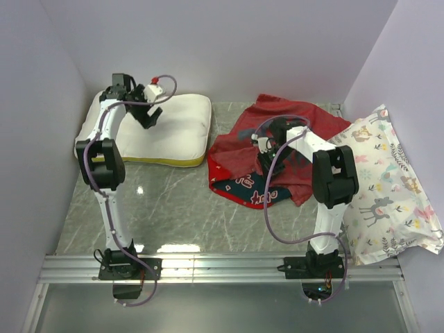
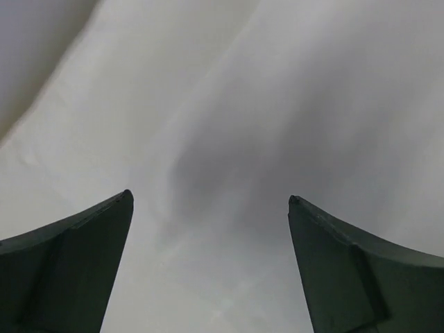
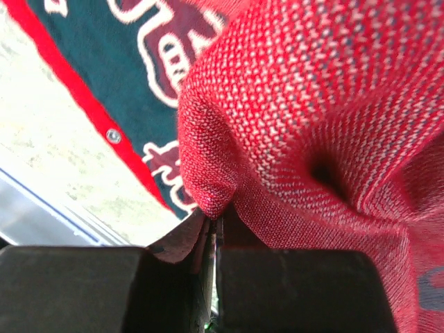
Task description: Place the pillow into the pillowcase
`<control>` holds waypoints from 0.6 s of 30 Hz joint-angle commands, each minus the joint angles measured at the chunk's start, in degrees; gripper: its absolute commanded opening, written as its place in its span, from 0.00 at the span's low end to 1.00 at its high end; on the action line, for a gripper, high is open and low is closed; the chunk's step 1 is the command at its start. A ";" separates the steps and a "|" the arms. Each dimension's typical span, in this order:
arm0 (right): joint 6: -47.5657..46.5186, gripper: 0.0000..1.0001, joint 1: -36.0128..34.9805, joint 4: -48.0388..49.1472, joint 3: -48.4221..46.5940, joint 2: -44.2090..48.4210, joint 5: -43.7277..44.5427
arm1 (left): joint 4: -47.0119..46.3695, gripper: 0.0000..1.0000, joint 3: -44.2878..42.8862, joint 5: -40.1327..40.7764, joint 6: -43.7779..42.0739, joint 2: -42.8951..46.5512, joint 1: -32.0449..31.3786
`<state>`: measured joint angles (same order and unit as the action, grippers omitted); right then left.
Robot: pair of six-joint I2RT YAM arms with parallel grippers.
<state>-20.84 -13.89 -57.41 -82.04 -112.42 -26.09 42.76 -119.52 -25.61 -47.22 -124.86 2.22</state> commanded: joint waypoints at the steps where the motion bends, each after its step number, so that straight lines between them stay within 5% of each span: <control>1: 0.45 0.00 0.18 1.42 -3.47 -0.25 0.86 | 1.39 0.99 -1.25 3.53 -10.68 -3.98 1.99; 4: 0.54 0.00 0.27 1.07 -4.09 -0.25 1.21 | -2.86 0.97 7.71 8.37 -15.69 -4.86 2.70; 5: 0.62 0.00 0.27 1.16 -3.74 0.01 1.30 | -1.73 0.88 9.64 9.68 -17.01 -6.70 2.62; 6: 0.63 0.00 0.18 1.16 -3.48 0.18 1.39 | 0.11 0.68 9.84 10.92 -17.90 -7.93 2.70; 12: 0.19 0.00 0.27 2.12 0.03 2.99 3.14 | 10.68 0.00 16.05 10.23 -7.49 -7.00 -1.33; 18: 0.80 0.00 0.35 2.65 -0.22 2.73 2.71 | 9.01 0.01 30.04 7.94 22.18 7.33 -8.10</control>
<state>-20.45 -13.85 -55.94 -81.87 -112.51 -23.40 39.59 -95.81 -13.63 -45.45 -120.81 -1.80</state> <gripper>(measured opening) 0.016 0.026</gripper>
